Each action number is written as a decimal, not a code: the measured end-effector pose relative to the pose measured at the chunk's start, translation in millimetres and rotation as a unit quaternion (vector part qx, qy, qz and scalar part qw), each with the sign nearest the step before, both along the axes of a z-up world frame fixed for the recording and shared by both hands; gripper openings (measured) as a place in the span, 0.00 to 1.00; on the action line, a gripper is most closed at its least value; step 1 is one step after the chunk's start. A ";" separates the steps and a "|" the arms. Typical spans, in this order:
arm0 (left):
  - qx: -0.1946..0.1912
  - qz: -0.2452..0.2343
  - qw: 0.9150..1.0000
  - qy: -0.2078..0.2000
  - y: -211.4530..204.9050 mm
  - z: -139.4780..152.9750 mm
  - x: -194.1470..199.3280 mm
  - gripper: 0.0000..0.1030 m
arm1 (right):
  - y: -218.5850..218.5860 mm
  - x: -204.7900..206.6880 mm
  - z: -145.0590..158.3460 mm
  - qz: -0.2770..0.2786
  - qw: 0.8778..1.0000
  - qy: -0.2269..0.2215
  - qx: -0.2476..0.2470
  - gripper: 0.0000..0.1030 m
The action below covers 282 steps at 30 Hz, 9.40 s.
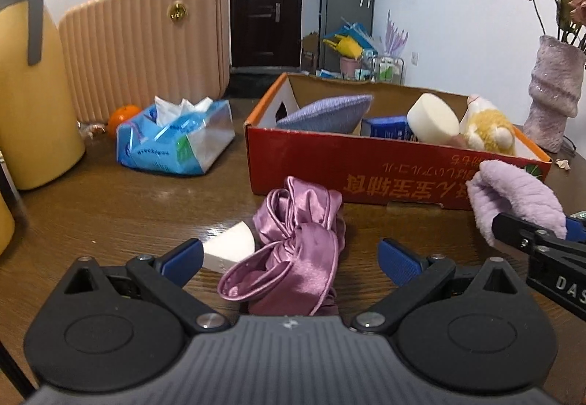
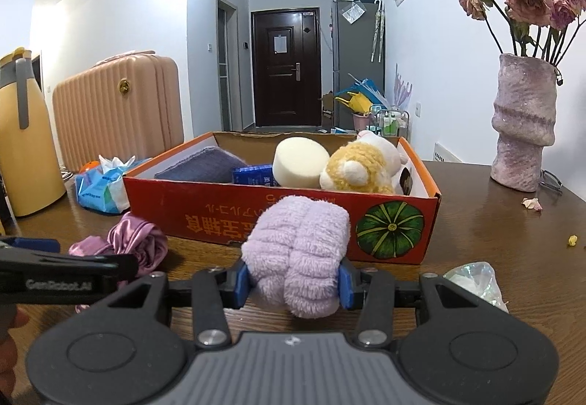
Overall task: Organize soft objects
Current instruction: 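Grasp the pink satin scrunchie with the left tool while the right tool holds the headband, then lift the scrunchie and headband and carry both over the box, then open both tools to drop the scrunchie and headband into the box, then withdraw both tools and move the right tool toward the clear plastic bag, then close the right tool on the clear iridescent plastic bag, then lift the plastic bag with the right tool and carry it over the box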
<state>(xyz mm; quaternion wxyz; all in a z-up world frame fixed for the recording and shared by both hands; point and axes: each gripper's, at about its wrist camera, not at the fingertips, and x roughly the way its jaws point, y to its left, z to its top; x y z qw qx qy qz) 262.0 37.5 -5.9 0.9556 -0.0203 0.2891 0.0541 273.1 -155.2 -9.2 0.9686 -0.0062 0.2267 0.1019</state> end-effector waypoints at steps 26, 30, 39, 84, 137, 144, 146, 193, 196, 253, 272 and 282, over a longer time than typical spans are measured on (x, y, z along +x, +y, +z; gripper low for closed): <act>0.007 0.006 0.999 0.048 3.3 -14.7 15.4 0.46 | -0.4 0.7 -1.8 -0.001 1.000 0.006 0.004 0.44; 0.001 0.007 0.999 0.045 5.4 -12.9 14.7 0.41 | -0.5 0.7 -1.6 -0.001 1.000 0.006 0.004 0.44; -0.010 0.020 0.999 0.027 12.6 -3.0 9.0 0.37 | -0.5 0.6 -1.8 -0.001 1.000 0.006 0.005 0.44; -0.093 0.006 0.987 -0.127 17.5 59.3 19.6 0.37 | 27.6 17.8 26.3 -0.021 0.990 -0.137 0.022 0.44; -0.069 0.021 0.988 -0.133 9.5 34.1 138.4 1.00 | 29.8 122.5 10.8 -0.060 0.990 -0.124 0.026 1.00; -0.059 0.032 0.988 -0.140 17.7 41.5 130.7 1.00 | 33.4 113.8 10.8 -0.054 0.989 -0.135 0.012 1.00; -0.055 0.034 0.988 -0.143 21.4 43.2 124.0 1.00 | 33.9 110.6 11.3 -0.054 0.989 -0.137 0.009 1.00; -0.011 0.036 0.996 -0.076 23.7 22.8 -60.8 1.00 | -63.1 -1.5 -12.2 -0.080 0.995 0.043 -0.049 0.97; -0.009 0.032 0.997 -0.074 20.6 22.0 -62.5 1.00 | -69.8 6.6 -15.0 -0.075 0.995 0.060 -0.035 0.85; -0.013 0.053 0.992 -0.110 7.2 25.5 -7.6 1.00 | 3.4 20.7 12.1 -0.003 0.994 -0.108 0.013 0.40; -0.020 0.097 0.987 -0.123 29.2 28.2 52.3 1.00 | 45.6 82.3 14.6 0.009 0.990 -0.144 -0.001 0.40; -0.019 0.117 0.985 -0.128 43.9 28.5 76.4 1.00 | 59.7 118.0 14.2 0.011 0.988 -0.155 -0.009 0.40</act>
